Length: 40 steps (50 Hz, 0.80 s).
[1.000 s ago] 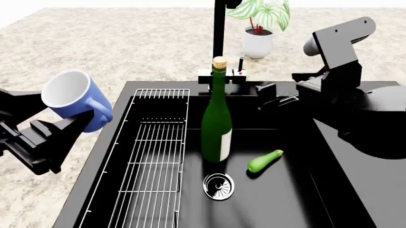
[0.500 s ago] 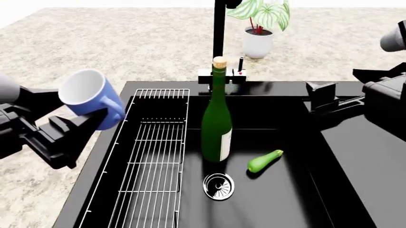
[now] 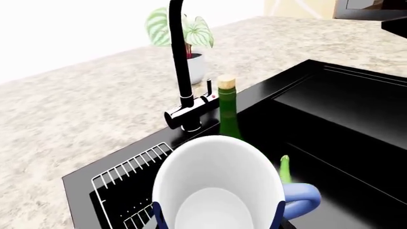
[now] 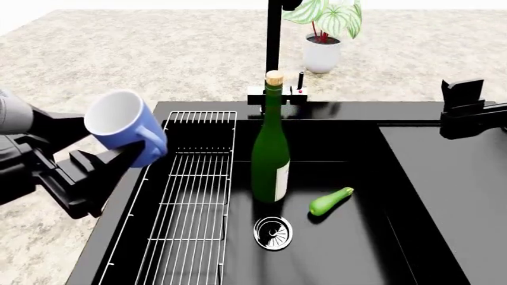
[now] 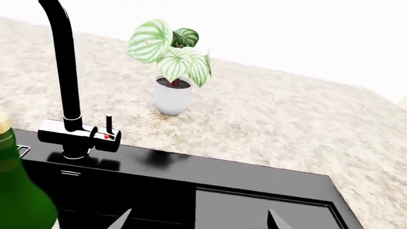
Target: Pick the bottle and mug and place them in the sink. Then turn on the water.
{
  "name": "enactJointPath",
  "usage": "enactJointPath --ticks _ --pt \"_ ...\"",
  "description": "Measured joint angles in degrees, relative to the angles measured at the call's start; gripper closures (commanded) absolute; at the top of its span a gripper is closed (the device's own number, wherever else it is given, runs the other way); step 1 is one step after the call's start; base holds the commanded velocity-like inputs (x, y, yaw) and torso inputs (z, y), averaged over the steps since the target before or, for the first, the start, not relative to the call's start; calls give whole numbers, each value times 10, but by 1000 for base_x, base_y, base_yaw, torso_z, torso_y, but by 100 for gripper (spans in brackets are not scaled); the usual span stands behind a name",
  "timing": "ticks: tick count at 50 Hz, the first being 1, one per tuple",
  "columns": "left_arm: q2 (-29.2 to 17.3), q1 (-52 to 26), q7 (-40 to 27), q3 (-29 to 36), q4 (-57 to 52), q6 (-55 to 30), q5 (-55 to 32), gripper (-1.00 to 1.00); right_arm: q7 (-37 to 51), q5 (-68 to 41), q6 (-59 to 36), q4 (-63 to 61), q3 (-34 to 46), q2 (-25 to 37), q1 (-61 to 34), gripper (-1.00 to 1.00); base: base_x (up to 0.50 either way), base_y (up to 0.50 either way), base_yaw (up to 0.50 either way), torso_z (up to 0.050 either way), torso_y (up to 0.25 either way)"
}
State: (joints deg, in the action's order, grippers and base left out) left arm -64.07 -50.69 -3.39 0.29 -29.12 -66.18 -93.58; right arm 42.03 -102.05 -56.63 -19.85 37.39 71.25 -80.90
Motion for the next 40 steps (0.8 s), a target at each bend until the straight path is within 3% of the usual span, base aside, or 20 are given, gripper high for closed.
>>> enactJointPath --ticks 10,25,40 --pt "31 -50 -15 42 2 -16 -20 100 0 -1 4 -1 -5 10 2 -100 0 0 0 0 0" --pt "128 -145 -75 151 10 -51 -76 100 -4 -5 22 -10 -12 28 18 -100 0 0 0 0 1" --pt "222 -187 -128 241 28 -65 -99 100 -4 -12 27 -16 -18 38 23 -100 0 0 0 1 0"
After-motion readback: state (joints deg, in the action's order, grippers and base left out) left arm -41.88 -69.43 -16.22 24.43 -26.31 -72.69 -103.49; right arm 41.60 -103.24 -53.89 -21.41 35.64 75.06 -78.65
